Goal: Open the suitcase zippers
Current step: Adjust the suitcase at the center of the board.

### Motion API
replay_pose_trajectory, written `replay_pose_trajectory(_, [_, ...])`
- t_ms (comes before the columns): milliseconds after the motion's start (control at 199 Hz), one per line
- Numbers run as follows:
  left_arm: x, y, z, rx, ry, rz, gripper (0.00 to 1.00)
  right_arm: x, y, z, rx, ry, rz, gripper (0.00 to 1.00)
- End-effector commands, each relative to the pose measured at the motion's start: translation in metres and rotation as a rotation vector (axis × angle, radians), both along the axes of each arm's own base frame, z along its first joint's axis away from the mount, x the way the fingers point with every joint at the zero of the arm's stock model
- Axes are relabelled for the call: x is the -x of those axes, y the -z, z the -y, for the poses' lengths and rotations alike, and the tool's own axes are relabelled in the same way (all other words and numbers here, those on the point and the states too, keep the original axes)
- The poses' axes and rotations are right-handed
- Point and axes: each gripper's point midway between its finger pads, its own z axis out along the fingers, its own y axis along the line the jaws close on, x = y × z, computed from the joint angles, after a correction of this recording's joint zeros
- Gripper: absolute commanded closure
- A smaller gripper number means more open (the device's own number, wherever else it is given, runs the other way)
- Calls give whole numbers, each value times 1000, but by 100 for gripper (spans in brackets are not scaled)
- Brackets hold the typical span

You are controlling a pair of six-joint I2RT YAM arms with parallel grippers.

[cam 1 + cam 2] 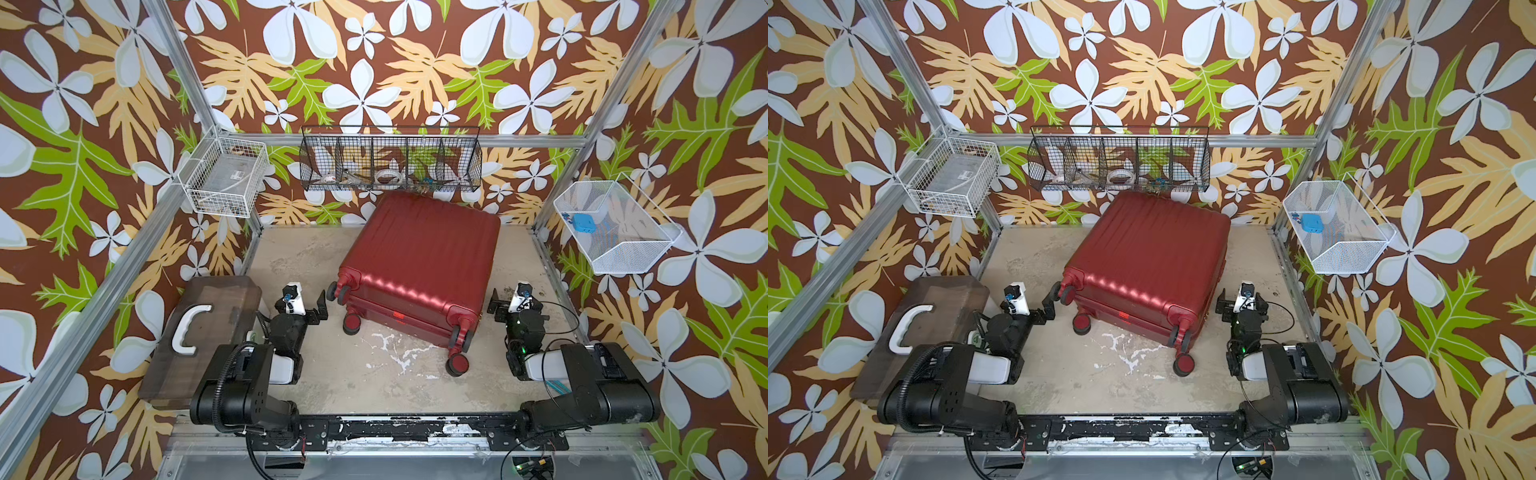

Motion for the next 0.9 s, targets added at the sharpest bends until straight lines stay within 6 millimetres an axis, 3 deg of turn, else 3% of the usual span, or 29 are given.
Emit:
replay_pose_trajectory(0, [-1, -5, -2, -1, -11, 18, 0, -1, -1, -1, 1, -7, 6, 1])
replay_pose_trajectory(593, [0, -9, -1, -17, -20, 31, 0, 0, -2, -1, 1, -5, 8, 0])
replay_pose_trajectory(708, [3, -25, 7, -25, 24, 33, 0, 4, -17, 6, -2, 44, 29, 1])
replay_pose_trajectory(894, [-2, -78, 25, -68, 130, -2, 0, 19, -58, 13, -172, 102, 71, 0])
